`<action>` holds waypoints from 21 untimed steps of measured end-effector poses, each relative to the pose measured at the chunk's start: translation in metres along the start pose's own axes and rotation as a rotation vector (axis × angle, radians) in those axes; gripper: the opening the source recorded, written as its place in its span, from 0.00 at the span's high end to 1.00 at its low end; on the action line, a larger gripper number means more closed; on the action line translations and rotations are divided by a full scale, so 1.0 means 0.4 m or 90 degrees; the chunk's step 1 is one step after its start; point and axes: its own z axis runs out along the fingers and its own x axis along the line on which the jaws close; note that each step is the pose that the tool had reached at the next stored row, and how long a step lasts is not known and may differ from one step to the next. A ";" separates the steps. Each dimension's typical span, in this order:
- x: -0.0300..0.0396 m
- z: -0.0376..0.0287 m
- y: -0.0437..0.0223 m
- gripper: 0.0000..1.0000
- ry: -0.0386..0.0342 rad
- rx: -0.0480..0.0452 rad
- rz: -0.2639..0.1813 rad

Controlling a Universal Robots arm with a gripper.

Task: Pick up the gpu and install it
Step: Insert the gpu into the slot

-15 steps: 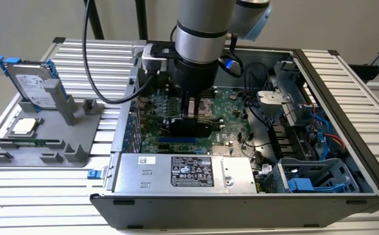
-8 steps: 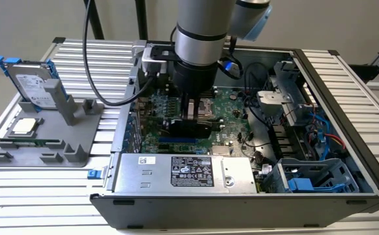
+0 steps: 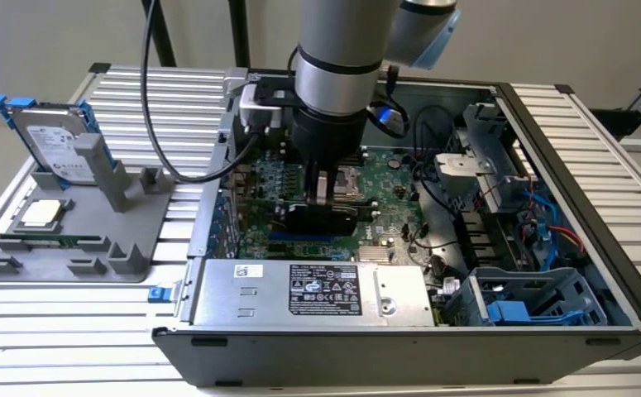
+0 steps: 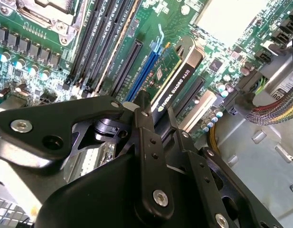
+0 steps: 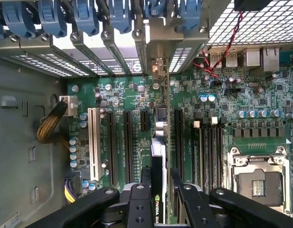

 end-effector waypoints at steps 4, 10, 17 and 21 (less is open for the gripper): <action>0.000 0.003 0.001 1.00 -0.0001 0.0000 0.000; 0.000 0.010 0.004 1.00 0.0001 -0.0001 0.000; 0.000 0.013 0.005 1.00 0.0001 0.0000 0.000; 0.000 0.014 0.006 1.00 0.0000 0.0000 0.000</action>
